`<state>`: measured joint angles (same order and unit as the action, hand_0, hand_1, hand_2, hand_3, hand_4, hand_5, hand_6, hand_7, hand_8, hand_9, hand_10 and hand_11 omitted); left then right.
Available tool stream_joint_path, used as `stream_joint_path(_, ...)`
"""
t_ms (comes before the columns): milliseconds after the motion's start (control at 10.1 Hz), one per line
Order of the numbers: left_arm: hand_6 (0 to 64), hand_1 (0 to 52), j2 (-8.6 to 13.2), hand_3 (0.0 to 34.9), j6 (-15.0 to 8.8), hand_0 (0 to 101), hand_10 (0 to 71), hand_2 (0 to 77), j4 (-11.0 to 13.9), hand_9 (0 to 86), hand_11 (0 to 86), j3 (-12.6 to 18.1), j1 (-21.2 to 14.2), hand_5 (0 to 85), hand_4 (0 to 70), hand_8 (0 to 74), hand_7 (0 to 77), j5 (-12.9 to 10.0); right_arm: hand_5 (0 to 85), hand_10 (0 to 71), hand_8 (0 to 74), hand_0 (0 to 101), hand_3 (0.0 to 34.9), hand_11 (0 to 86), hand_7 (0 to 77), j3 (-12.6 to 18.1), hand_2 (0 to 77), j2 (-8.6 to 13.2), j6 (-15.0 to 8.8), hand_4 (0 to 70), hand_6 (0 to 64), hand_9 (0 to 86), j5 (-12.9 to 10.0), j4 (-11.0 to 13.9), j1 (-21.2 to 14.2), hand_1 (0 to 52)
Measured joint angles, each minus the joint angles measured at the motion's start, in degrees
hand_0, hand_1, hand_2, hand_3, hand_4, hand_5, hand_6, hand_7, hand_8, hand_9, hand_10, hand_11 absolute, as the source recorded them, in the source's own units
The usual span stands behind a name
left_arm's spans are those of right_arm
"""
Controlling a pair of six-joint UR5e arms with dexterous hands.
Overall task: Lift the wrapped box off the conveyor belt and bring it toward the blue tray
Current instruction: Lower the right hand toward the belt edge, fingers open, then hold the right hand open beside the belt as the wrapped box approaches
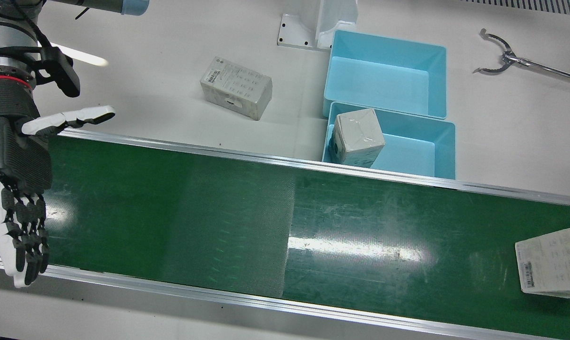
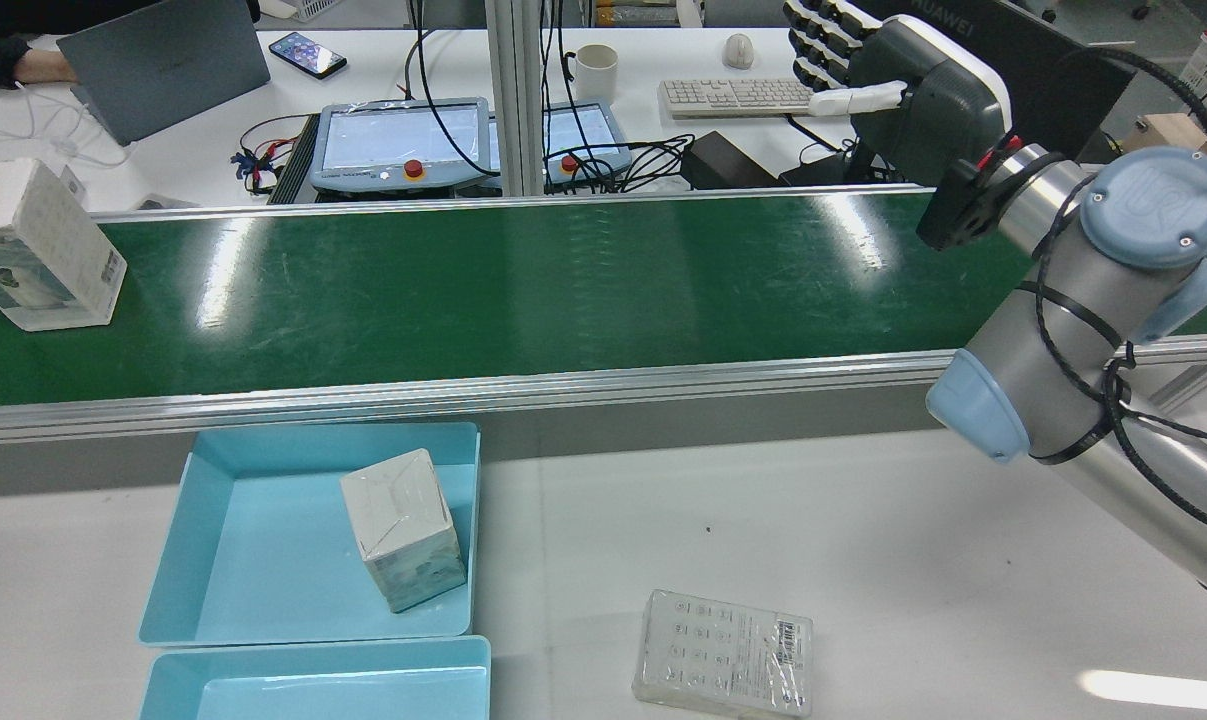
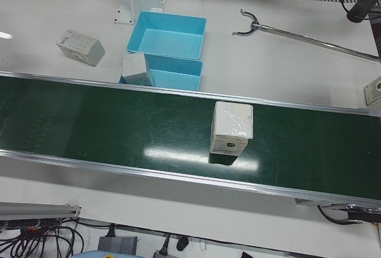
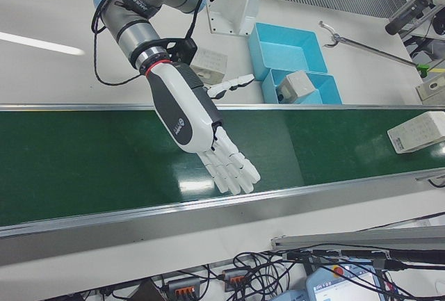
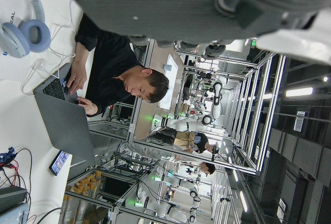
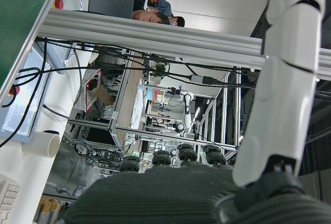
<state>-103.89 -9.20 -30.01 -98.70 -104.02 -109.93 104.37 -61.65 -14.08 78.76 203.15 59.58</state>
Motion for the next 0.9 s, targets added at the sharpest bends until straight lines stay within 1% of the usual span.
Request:
stream_joint_path(100,0.0,0.0,0.00,0.0,0.00,0,0.5,0.5,0.00,0.0,0.0,0.00,0.00,1.1,0.0,0.0,0.0,0.00,3.3,1.1,3.3,45,5.3,3.3,0.5,0.01,7.6,-0.12,-0.73,0.0,0.0,1.6,-0.05,-0.09,-0.59,11.5)
stream_joint_path(199,0.0,0.0,0.00,0.0,0.00,0,0.0,0.5,0.00,0.0,0.0,0.00,0.00,1.1,0.0,0.0,0.0,0.00,3.3,1.1,3.3,45,5.3,3.3,0.5,0.07,7.6,-0.22,-1.19,0.0,0.0,1.6,-0.08,-0.15,-0.97,11.5)
stream_joint_path(299,0.0,0.0,0.00,0.0,0.00,0,0.0,0.5,0.00,0.0,0.0,0.00,0.00,1.1,0.0,0.0,0.0,0.00,2.7,1.1,3.3,45,3.8,3.3,0.0,0.18,7.6,-0.44,-1.41,0.5,0.0,1.6,-0.09,-0.18,-1.19,10.9)
stream_joint_path(398,0.0,0.0,0.00,0.0,0.00,0,0.0,1.1,0.00,0.0,0.0,0.00,0.00,1.1,0.0,0.0,0.5,0.00,2.2,2.7,3.3,45,3.0,3.3,0.5,0.36,8.2,-0.79,-1.47,0.5,0.0,1.6,-0.09,-0.20,-1.30,10.9)
stream_joint_path(498,0.0,0.0,0.00,0.0,0.00,0,0.0,1.1,0.00,0.0,0.0,0.00,0.00,1.1,0.0,0.0,0.5,0.00,2.2,1.6,3.3,44,3.5,3.8,0.5,0.52,7.6,-1.08,-1.48,0.5,0.0,2.7,-0.10,-0.20,-1.35,10.9)
stream_joint_path(697,0.0,0.0,0.00,0.0,0.00,0,0.0,0.5,0.00,0.0,0.0,0.00,0.00,1.1,0.0,0.0,0.0,0.00,2.2,1.6,3.3,44,3.5,3.3,0.5,0.66,8.7,-1.37,-1.35,0.5,0.0,2.7,-0.10,-0.21,-1.38,10.9)
stream_joint_path(796,0.0,0.0,0.00,0.0,0.00,0,0.0,0.5,0.00,0.0,0.0,0.00,0.00,1.1,0.0,0.0,0.0,0.00,2.2,1.6,3.3,44,4.9,2.7,0.5,0.75,8.7,-1.44,-1.26,0.5,0.0,2.7,-0.10,-0.21,-1.38,10.4)
stream_joint_path(896,0.0,0.0,0.00,0.0,0.00,0,0.0,0.5,0.00,0.0,0.0,0.00,0.00,1.1,0.0,0.0,0.0,0.00,2.2,1.6,3.3,44,4.9,2.7,0.5,0.98,8.7,-1.49,-1.19,0.5,0.0,2.7,-0.10,-0.21,-1.36,10.4)
